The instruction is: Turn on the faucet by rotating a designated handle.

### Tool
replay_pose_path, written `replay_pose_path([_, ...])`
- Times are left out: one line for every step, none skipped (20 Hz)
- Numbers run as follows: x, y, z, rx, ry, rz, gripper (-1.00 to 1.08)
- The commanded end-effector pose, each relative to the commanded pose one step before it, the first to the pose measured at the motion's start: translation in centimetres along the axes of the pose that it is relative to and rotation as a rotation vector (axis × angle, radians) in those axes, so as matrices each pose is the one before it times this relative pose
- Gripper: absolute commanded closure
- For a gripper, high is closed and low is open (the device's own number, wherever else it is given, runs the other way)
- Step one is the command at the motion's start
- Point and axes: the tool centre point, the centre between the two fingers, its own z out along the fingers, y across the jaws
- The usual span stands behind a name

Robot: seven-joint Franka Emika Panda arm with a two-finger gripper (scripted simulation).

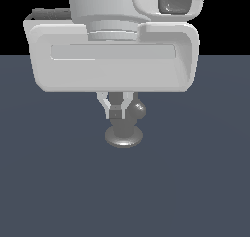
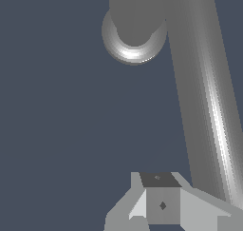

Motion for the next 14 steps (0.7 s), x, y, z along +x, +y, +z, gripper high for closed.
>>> replay_pose_path([0.738,1.74,-0.492,0.00227,0.01649,0.01647,1.08])
replay_pose_path([0.077,0.448,0.001,0.0,0.0,0.0,1.08])
replay_pose_path([0.077,0.448,0.001,0.0,0.0,0.0,1.08])
replay_pose_path([0.077,0.448,0.001,0.0,0.0,0.0,1.08])
replay_pose_path([0.075,0.441,-0.003,-0.00047,0.00008,0.00008,1.08])
replay_pose_path([0.077,0.448,0.001,0.0,0.0,0.0,1.08])
replay_pose_path([0.077,0.448,0.001,0.0,0.0,0.0,1.08])
replay_pose_path([0.078,0.448,0.001,0.0,0.0,0.0,1.08])
replay_pose_path([0.078,0.448,0.001,0.0,0.0,0.0,1.08])
replay_pose_path([0.078,0.448,0.001,0.0,0.0,0.0,1.08])
replay_pose_path([0.078,0.448,0.001,0.0,0.0,0.0,1.08])
replay_pose_path([0.078,0.448,0.001,0.0,0.0,0.0,1.08])
replay_pose_path([0.079,0.448,0.001,0.0,0.0,0.0,1.08])
replay_pose_path([0.079,0.448,0.001,0.0,0.0,0.0,1.08])
